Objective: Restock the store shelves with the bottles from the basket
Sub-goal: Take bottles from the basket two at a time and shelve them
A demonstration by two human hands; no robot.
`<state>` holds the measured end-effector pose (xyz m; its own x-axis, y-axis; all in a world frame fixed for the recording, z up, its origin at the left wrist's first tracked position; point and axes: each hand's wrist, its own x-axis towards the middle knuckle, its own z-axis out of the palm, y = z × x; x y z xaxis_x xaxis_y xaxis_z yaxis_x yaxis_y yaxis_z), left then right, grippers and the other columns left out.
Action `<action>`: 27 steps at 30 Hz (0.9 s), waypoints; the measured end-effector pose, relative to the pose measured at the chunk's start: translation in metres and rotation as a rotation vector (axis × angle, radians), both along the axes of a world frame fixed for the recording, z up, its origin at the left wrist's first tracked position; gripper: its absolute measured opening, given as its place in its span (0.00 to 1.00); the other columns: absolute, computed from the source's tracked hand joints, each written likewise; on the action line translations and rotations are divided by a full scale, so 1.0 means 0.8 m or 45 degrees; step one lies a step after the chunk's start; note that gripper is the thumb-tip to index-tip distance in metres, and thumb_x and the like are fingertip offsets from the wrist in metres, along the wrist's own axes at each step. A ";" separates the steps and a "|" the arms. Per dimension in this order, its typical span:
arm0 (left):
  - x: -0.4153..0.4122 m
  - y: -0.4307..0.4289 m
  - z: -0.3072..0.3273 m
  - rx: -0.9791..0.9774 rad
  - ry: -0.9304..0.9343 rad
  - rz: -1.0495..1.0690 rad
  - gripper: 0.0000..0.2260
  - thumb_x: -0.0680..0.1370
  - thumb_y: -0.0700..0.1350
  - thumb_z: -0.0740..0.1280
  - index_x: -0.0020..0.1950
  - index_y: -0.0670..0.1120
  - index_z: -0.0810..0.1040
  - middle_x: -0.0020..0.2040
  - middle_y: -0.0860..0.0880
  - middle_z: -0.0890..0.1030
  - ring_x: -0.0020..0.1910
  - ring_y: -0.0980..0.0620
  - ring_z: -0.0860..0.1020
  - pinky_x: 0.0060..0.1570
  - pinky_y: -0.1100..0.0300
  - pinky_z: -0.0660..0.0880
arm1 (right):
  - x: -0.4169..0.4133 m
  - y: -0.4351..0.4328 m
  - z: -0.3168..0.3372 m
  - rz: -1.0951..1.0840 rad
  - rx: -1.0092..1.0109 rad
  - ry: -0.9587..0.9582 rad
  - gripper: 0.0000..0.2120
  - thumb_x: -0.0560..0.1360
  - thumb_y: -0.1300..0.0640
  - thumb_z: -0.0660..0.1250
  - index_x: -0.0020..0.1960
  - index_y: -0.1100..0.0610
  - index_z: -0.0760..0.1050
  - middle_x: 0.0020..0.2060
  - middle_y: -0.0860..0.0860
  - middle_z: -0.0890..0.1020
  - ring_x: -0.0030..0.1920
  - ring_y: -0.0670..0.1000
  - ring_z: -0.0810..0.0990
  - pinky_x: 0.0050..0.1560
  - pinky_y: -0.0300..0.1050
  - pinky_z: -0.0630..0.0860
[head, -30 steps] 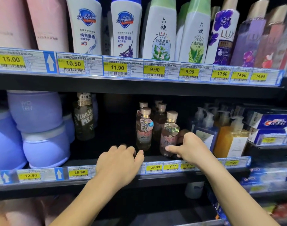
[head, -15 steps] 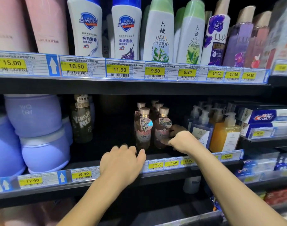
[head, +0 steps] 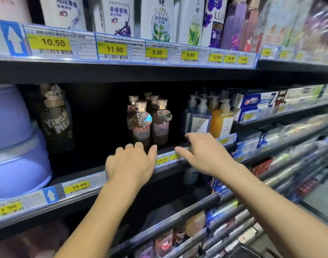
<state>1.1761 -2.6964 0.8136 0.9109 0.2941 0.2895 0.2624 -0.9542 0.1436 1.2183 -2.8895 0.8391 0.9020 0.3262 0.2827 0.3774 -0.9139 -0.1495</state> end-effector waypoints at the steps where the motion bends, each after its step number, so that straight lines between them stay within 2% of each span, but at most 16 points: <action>1: -0.001 -0.006 0.001 0.027 -0.020 -0.022 0.28 0.81 0.66 0.46 0.63 0.50 0.75 0.57 0.48 0.79 0.56 0.44 0.77 0.51 0.48 0.72 | -0.007 -0.006 -0.003 -0.002 -0.063 -0.048 0.32 0.81 0.33 0.56 0.75 0.54 0.67 0.67 0.53 0.77 0.66 0.57 0.73 0.65 0.54 0.73; 6: -0.018 -0.077 -0.004 0.166 -0.121 -0.239 0.24 0.82 0.64 0.50 0.64 0.49 0.74 0.60 0.47 0.79 0.58 0.42 0.75 0.55 0.47 0.70 | -0.035 -0.061 -0.019 -0.147 -0.220 -0.112 0.34 0.80 0.32 0.54 0.75 0.55 0.66 0.70 0.54 0.75 0.69 0.59 0.72 0.68 0.58 0.71; 10: -0.020 -0.143 -0.011 0.191 -0.187 -0.356 0.25 0.81 0.62 0.52 0.64 0.48 0.76 0.61 0.46 0.79 0.60 0.41 0.75 0.59 0.46 0.70 | -0.042 -0.123 -0.034 -0.254 -0.249 -0.107 0.33 0.80 0.33 0.55 0.74 0.55 0.67 0.68 0.55 0.75 0.67 0.60 0.72 0.66 0.58 0.72; 14: -0.011 -0.216 -0.022 0.222 -0.144 -0.409 0.25 0.81 0.63 0.52 0.65 0.48 0.76 0.61 0.45 0.80 0.62 0.41 0.75 0.60 0.46 0.70 | -0.042 -0.196 -0.048 -0.290 -0.274 -0.088 0.32 0.80 0.33 0.55 0.72 0.55 0.68 0.69 0.55 0.75 0.68 0.60 0.72 0.66 0.57 0.71; 20: 0.009 -0.347 -0.049 0.207 -0.036 -0.389 0.27 0.79 0.64 0.48 0.60 0.47 0.77 0.57 0.45 0.82 0.56 0.40 0.78 0.55 0.46 0.72 | -0.026 -0.328 -0.069 -0.259 -0.263 -0.066 0.33 0.80 0.33 0.55 0.75 0.56 0.66 0.69 0.56 0.75 0.67 0.61 0.72 0.66 0.58 0.70; 23: 0.018 -0.417 -0.064 0.199 0.027 -0.374 0.25 0.82 0.63 0.50 0.66 0.48 0.73 0.63 0.47 0.78 0.63 0.42 0.74 0.59 0.48 0.69 | -0.015 -0.392 -0.080 -0.220 -0.254 -0.027 0.33 0.81 0.34 0.55 0.75 0.57 0.66 0.70 0.56 0.74 0.68 0.61 0.72 0.68 0.58 0.70; 27: 0.027 -0.481 -0.083 0.183 0.096 -0.330 0.24 0.82 0.63 0.51 0.66 0.49 0.73 0.64 0.47 0.78 0.63 0.42 0.74 0.60 0.48 0.68 | 0.004 -0.456 -0.095 -0.164 -0.248 0.034 0.33 0.81 0.34 0.55 0.75 0.57 0.66 0.70 0.56 0.74 0.69 0.61 0.71 0.69 0.59 0.69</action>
